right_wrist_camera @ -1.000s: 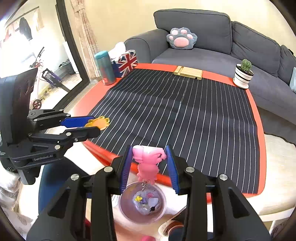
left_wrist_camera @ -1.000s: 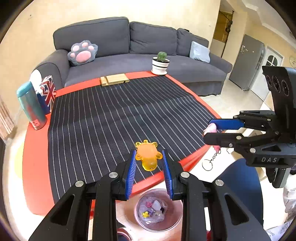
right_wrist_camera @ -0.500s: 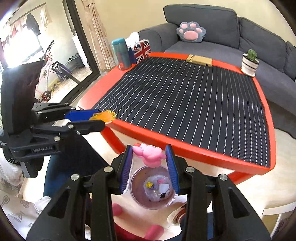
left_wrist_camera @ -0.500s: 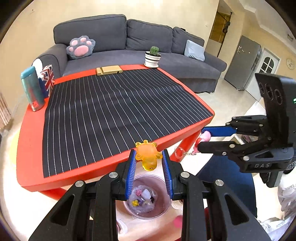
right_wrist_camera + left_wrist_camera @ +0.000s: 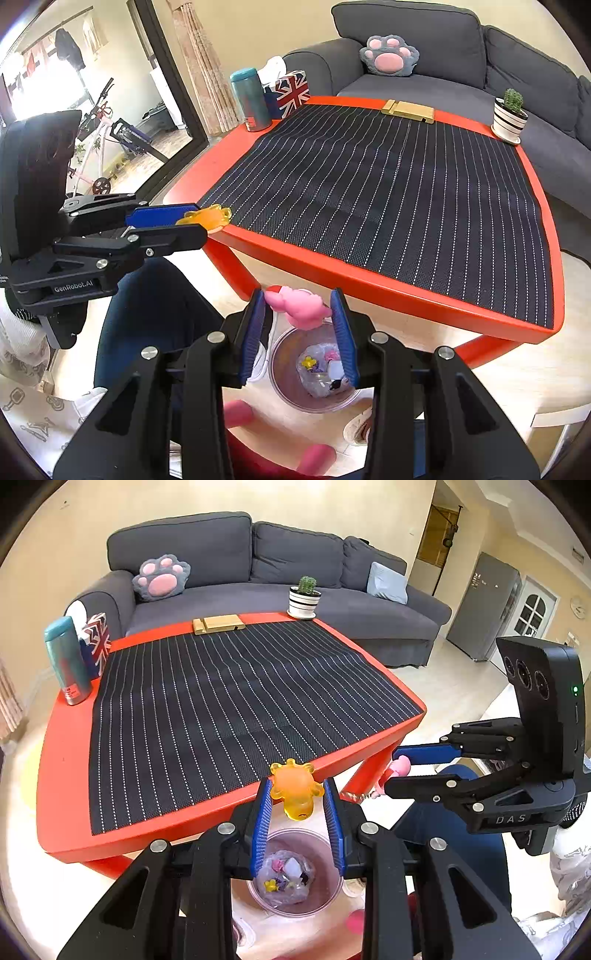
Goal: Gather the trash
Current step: 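Carry the toy and pig over the wastebasket with both grippers, then open both grippers to drop the toy and pig into the wastebasket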
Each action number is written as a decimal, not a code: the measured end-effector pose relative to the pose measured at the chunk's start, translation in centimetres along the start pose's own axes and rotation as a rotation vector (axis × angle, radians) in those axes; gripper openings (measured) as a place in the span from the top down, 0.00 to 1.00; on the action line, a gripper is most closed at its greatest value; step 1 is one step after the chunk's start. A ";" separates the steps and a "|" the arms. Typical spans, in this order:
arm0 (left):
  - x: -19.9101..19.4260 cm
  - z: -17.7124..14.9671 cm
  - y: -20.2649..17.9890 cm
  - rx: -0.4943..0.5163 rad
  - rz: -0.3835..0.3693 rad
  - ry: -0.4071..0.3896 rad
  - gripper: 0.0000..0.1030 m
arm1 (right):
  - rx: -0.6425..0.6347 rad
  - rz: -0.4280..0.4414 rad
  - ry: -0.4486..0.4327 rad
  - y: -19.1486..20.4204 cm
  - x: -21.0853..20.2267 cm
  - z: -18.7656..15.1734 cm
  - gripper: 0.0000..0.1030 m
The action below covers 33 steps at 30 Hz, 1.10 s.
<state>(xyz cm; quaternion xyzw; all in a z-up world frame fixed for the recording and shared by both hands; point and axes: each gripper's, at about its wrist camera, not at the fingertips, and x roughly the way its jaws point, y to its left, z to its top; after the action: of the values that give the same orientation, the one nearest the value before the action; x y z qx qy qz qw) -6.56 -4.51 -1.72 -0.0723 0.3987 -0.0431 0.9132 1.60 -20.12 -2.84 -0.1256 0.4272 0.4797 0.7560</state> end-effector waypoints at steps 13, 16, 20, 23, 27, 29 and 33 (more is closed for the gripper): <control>0.1 -0.4 -0.4 0.013 -0.008 0.019 0.73 | 0.062 -0.035 -0.032 -1.5 -0.6 -0.1 0.12; 0.3 -0.3 -0.5 0.020 -0.013 0.028 0.73 | 0.068 -0.038 -0.033 -1.6 -0.7 -0.2 0.12; 0.6 -0.3 -0.6 0.026 -0.021 0.036 0.73 | 0.067 -0.042 -0.035 -1.5 -0.8 -0.3 0.12; 0.7 -0.3 -0.6 0.032 -0.026 0.038 0.73 | 0.069 -0.043 -0.039 -1.6 -1.0 -0.3 0.12; 0.9 -0.3 -0.8 0.039 -0.035 0.043 0.73 | 0.075 -0.051 -0.047 -1.8 -1.4 -0.4 0.12; 1.0 -0.3 -0.9 0.043 -0.040 0.045 0.73 | 0.077 -0.054 -0.049 -2.0 -1.5 -0.4 0.12; 1.2 -0.2 -1.0 0.049 -0.043 0.048 0.73 | 0.077 -0.058 -0.054 -2.0 -1.8 -0.4 0.12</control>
<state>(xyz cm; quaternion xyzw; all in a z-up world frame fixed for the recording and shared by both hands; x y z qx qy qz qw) -5.89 -5.66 -2.59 -0.0573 0.4178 -0.0743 0.9037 2.76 -22.49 -2.16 -0.0958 0.4209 0.4442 0.7850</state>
